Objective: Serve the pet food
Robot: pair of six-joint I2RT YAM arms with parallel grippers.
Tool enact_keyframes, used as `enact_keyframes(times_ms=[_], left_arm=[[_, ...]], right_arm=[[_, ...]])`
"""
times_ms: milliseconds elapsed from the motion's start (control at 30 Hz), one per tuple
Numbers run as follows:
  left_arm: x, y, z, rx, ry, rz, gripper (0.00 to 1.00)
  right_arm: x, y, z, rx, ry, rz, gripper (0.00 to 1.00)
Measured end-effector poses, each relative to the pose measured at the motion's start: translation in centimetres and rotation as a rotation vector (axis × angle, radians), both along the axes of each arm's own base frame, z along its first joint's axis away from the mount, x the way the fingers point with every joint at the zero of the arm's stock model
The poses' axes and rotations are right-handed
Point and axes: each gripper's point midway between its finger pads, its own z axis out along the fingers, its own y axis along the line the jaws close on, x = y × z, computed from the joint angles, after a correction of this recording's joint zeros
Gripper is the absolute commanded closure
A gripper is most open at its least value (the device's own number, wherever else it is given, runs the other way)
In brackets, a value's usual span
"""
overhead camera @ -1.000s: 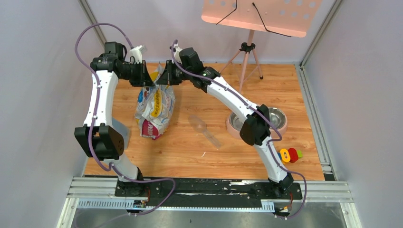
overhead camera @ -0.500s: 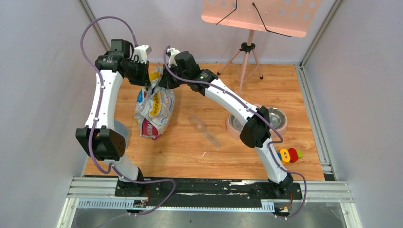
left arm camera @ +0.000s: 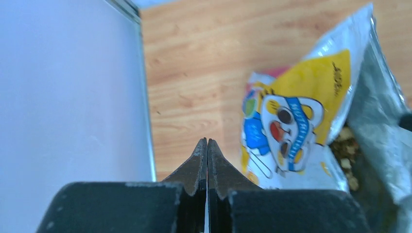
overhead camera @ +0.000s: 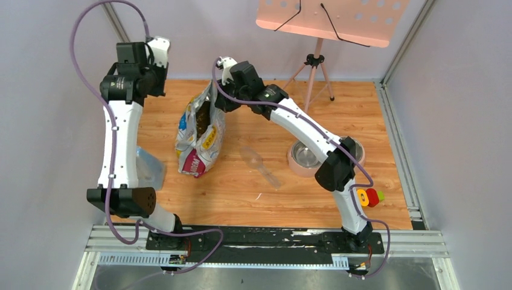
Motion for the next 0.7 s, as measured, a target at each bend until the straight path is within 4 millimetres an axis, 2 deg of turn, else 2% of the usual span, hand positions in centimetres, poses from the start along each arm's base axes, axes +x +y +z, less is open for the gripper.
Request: enact_keyframes(times_ms=[133,167,200,233,300,333,433,500,667,700], left_arm=[[0.1,1.1,4.9,0.048,-0.149,0.032,1.0],[0.1,1.2,6.2,0.05,-0.184,0.031,0.94],[0.1,1.0,7.0,0.044,-0.207,0.023,0.81],[0.1,0.7,7.5,0.034,-0.22,0.007,0.53],[0.1,-0.5,8.1,-0.014,-0.232,-0.04,0.33],[0.0,-1.2,7.9,-0.041,-0.226,-0.063,0.31],[-0.1,-3.6,5.8,-0.142,-0.155,-0.13,0.27],[-0.2,-4.8,3.2,-0.196,-0.06,-0.151,0.27],[-0.3,-6.5,-2.9,-0.286,0.156,-0.155,0.31],[-0.5,-6.7,-3.9,-0.302,0.192,-0.152,0.32]], right_arm=[[0.0,-1.5,1.6,-0.009,-0.024,-0.004,1.0],[0.1,-1.7,1.9,-0.008,-0.03,-0.001,1.0],[0.1,-1.7,2.1,-0.006,-0.033,0.002,1.0],[0.1,-1.8,2.2,-0.004,-0.037,0.006,1.0],[0.1,-1.7,2.4,-0.003,-0.042,0.011,1.0],[0.1,-1.7,2.4,-0.002,-0.044,0.012,1.0],[0.1,-1.7,2.4,-0.002,-0.043,0.012,1.0],[0.1,-1.7,2.5,-0.001,-0.044,0.011,1.0],[0.0,-1.6,2.5,0.007,-0.036,0.015,1.0],[-0.1,-1.5,2.6,0.01,-0.032,0.016,0.97]])
